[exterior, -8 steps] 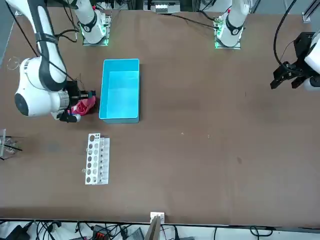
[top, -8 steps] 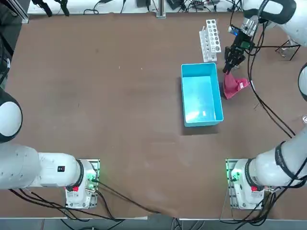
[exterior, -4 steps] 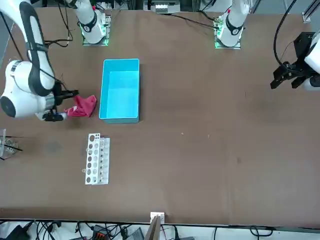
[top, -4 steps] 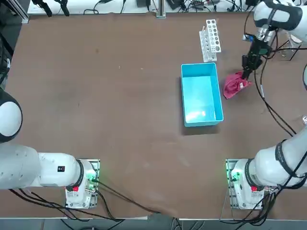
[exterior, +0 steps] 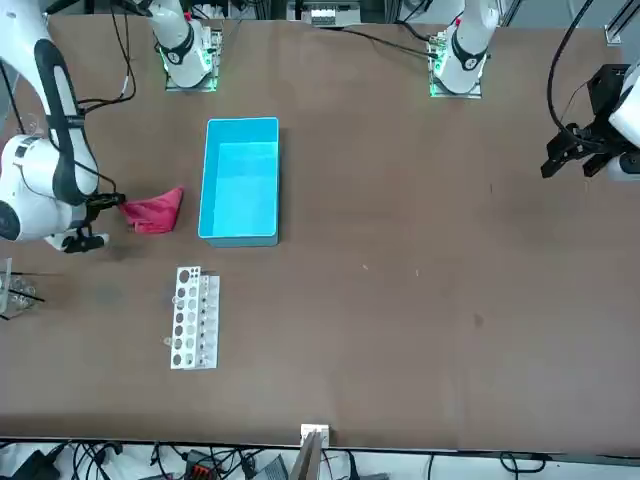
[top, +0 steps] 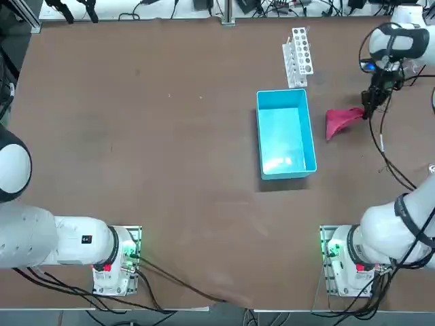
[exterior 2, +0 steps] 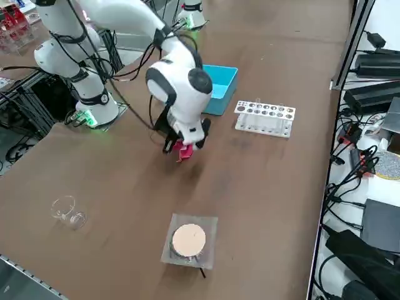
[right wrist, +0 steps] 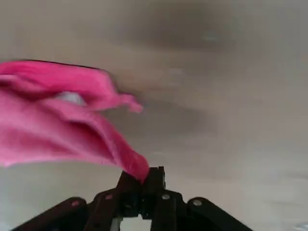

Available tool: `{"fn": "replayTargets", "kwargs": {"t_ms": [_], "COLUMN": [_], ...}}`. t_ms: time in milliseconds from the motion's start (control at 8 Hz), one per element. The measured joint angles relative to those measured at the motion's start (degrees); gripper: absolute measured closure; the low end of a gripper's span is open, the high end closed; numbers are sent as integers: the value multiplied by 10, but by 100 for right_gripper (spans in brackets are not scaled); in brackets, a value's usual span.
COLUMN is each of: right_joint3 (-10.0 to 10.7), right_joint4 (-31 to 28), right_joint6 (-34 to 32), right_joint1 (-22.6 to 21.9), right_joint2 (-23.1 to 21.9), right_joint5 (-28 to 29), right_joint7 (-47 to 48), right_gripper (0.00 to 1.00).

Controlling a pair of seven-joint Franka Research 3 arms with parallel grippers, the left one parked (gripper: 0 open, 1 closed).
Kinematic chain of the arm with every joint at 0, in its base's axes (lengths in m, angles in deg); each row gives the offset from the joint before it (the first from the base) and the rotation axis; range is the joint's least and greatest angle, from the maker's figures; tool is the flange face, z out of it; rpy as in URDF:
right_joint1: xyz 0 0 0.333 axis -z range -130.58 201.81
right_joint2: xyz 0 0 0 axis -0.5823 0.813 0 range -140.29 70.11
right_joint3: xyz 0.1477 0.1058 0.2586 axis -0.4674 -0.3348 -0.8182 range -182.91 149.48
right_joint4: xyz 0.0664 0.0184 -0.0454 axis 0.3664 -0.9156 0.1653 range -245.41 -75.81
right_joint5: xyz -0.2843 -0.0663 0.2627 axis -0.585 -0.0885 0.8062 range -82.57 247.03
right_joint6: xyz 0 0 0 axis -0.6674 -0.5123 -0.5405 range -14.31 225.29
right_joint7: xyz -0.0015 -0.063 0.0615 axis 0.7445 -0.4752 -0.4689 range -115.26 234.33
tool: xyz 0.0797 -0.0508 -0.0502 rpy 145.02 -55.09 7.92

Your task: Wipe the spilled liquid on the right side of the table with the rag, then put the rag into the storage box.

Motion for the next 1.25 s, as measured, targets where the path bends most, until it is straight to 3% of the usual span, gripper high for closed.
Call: {"fn": "replayTargets", "kwargs": {"t_ms": [500, 1250], "right_joint3": [0, 1], "right_joint4": [22, 223], "right_joint6": [99, 107], "right_joint1": [90, 191], "right_joint2": [28, 129], "right_joint5": [-108, -170], "right_joint7": [-20, -191], "right_gripper": [98, 98]}}
